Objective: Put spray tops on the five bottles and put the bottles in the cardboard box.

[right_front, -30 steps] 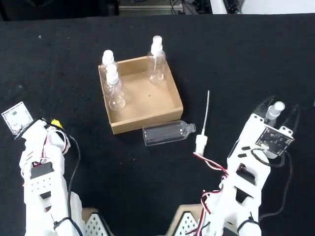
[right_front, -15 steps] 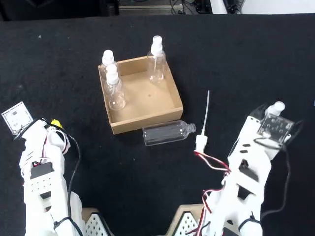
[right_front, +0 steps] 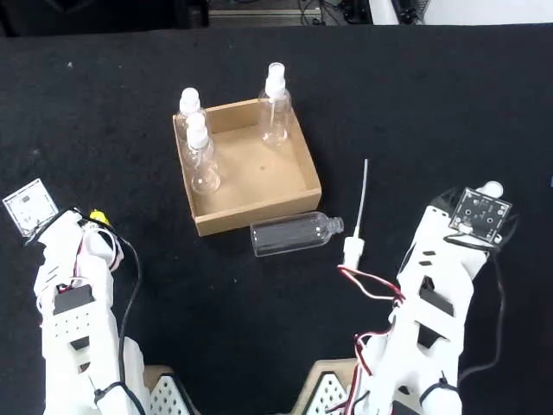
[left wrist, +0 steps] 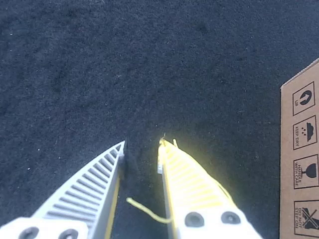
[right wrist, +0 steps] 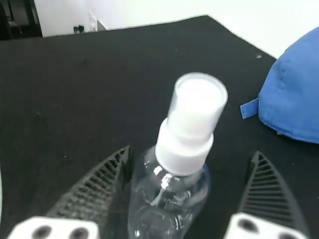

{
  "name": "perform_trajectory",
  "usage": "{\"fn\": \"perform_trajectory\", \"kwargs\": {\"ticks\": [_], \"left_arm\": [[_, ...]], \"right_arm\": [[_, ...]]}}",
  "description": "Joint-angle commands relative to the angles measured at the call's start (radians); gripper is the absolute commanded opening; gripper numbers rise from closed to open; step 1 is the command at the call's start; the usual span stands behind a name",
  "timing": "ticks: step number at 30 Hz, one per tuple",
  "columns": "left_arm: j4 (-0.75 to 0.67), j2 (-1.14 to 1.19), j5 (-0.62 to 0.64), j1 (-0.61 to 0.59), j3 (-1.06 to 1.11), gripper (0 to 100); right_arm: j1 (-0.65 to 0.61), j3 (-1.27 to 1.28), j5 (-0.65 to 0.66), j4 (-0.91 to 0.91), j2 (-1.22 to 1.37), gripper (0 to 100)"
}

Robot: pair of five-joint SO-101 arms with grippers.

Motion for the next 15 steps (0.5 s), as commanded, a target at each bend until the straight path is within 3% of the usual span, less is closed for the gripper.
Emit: {"fn": "perform_trajectory", "kwargs": {"ticks": [1, 15], "left_arm": [[-0.023, -0.015, -0.008, -0.004, -0.007, 9], [-0.023, -0.015, -0.008, -0.004, -0.007, 9]], "right_arm": [[-0.012, -0.004, 0.008, 0.005, -0.005, 32.5], [-0.012, 0.024, 0.008, -0.002, -0.005, 32.5]]}}
